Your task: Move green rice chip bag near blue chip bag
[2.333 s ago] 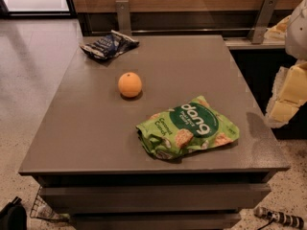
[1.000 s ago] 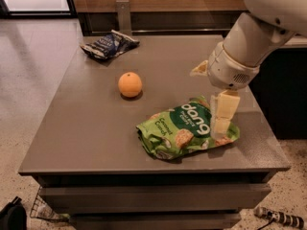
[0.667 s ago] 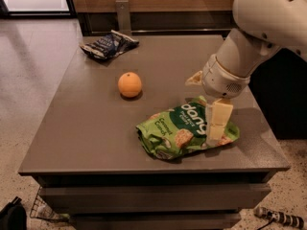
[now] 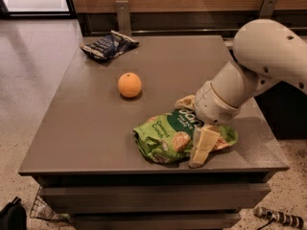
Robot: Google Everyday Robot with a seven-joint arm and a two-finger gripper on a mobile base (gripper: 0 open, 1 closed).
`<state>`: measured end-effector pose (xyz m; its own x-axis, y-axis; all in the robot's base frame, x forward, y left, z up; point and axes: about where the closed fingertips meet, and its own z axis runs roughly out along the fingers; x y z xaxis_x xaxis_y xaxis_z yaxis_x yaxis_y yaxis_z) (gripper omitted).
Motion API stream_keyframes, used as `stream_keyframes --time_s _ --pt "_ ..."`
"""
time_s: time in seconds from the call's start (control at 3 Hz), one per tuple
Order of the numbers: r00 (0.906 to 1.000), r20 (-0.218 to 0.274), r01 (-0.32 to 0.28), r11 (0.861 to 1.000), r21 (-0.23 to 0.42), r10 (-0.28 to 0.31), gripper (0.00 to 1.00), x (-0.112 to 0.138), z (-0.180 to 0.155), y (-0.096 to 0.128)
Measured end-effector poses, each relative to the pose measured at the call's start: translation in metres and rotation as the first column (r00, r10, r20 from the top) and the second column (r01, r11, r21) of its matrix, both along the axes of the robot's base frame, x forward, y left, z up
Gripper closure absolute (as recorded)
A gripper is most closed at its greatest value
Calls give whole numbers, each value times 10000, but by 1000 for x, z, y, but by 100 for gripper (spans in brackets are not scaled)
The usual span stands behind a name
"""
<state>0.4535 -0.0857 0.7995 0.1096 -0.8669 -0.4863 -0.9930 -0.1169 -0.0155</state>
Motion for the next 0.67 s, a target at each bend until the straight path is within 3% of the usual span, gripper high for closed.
stream_keyframes --time_s 0.67 --pt "10000 2 -24 10000 -50 25 59 0 3 0"
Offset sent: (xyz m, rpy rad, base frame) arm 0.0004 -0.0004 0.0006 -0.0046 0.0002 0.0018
